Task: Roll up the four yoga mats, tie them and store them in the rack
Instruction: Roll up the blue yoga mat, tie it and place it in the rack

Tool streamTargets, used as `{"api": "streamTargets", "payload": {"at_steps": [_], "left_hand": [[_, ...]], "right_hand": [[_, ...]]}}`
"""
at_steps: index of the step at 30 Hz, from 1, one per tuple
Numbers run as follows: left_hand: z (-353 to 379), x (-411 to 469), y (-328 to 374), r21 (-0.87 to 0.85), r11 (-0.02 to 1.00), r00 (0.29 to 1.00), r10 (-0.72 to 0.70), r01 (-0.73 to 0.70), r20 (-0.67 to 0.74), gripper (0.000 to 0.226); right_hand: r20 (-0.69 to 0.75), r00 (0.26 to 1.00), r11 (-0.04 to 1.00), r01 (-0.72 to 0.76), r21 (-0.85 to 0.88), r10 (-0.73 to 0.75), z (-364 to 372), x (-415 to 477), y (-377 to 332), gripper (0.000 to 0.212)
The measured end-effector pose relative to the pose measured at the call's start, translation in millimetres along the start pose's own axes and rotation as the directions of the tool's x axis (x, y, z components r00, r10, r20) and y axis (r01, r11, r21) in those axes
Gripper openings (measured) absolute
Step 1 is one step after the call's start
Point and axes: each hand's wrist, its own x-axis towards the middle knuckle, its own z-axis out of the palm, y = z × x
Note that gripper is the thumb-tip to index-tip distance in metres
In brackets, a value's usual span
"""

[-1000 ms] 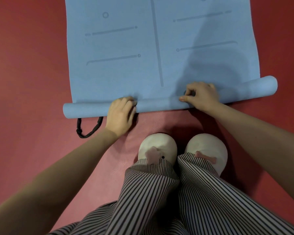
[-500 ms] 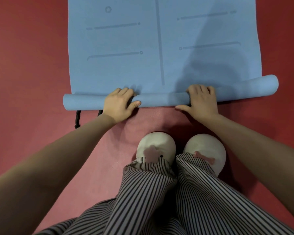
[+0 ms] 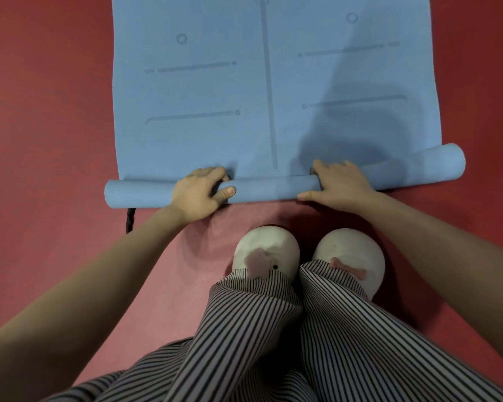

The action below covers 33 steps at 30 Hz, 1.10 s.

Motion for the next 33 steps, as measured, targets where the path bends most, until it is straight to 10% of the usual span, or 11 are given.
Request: {"api": "streamTargets", "payload": {"at_steps": [7, 11, 15, 24, 33], "left_hand": [[21.2, -4.8, 3.4, 0.154, 0.936, 0.891, 0.349, -0.316, -0.292, 0.024], [21.0, -5.4, 4.6, 0.158, 0.948, 0.933, 0.304, -0.276, -0.194, 0.065], [10.6, 8.0, 9.4, 0.106, 0.963, 0.952, 0.264, -0.249, -0.158, 0.060], [-10.6, 30.7, 14.1, -0.076, 0.984, 0.986, 0.156, -0.161, -0.058, 0.046], [22.8, 4.5, 18.5, 0.250, 0.956, 0.930, 0.226, -0.154, -0.290, 0.052]], "right_hand": [[-0.034, 0.999, 0.995, -0.028, 0.098, 0.032, 0.3, -4.1, -0.6, 0.055], [-0.050, 0.999, 0.993, -0.014, 0.116, 0.020, 3.3, -6.8, -0.1, 0.059], [-0.070, 0.998, 0.994, 0.002, 0.114, 0.006, 2.9, -6.1, 1.2, 0.086], [-0.238, 0.963, 0.990, 0.137, 0.023, -0.128, 1.0, -4.8, 5.0, 0.058], [-0.137, 0.988, 0.947, -0.030, 0.321, 0.078, -19.5, 5.6, 1.4, 0.048]]}}
